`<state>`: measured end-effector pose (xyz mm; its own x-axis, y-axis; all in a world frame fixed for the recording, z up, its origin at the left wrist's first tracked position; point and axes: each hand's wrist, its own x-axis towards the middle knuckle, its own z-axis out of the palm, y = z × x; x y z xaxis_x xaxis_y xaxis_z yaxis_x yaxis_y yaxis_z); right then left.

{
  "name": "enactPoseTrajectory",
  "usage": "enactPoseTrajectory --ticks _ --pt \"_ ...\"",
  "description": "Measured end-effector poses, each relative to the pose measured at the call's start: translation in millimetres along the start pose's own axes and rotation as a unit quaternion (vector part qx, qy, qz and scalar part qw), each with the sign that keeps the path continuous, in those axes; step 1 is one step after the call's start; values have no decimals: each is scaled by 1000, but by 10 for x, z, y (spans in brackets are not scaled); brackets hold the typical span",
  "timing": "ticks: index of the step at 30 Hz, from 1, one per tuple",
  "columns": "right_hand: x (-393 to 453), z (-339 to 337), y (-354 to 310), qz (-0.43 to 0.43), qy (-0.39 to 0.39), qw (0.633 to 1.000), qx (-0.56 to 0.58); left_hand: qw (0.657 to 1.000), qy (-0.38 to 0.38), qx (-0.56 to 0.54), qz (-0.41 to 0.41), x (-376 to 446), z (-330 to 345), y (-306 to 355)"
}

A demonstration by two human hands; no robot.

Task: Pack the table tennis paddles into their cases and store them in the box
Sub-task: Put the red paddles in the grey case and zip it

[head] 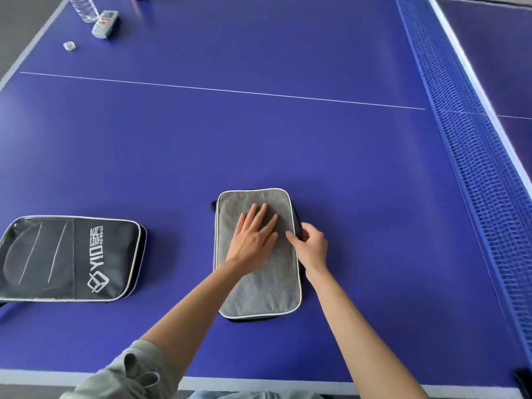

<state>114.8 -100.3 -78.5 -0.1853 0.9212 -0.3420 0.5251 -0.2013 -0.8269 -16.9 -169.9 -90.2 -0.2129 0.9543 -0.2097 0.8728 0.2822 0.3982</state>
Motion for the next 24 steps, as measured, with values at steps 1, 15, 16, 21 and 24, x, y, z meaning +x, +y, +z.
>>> enactPoseTrajectory --ticks 1,15,16,21,24 --pt "-11 32 11 -1 13 1000 -2 999 0 44 11 -16 77 -5" --pt "143 459 105 -358 -123 830 -410 965 169 -116 -161 -401 20 -262" --pt "138 467 118 -358 -114 828 -417 954 170 -146 -200 -492 17 -282" --pt "114 459 119 -347 -94 826 -433 935 146 -246 -209 -504 70 -253" --pt "46 412 148 -299 -62 853 -424 946 123 -237 -184 -340 47 -239"
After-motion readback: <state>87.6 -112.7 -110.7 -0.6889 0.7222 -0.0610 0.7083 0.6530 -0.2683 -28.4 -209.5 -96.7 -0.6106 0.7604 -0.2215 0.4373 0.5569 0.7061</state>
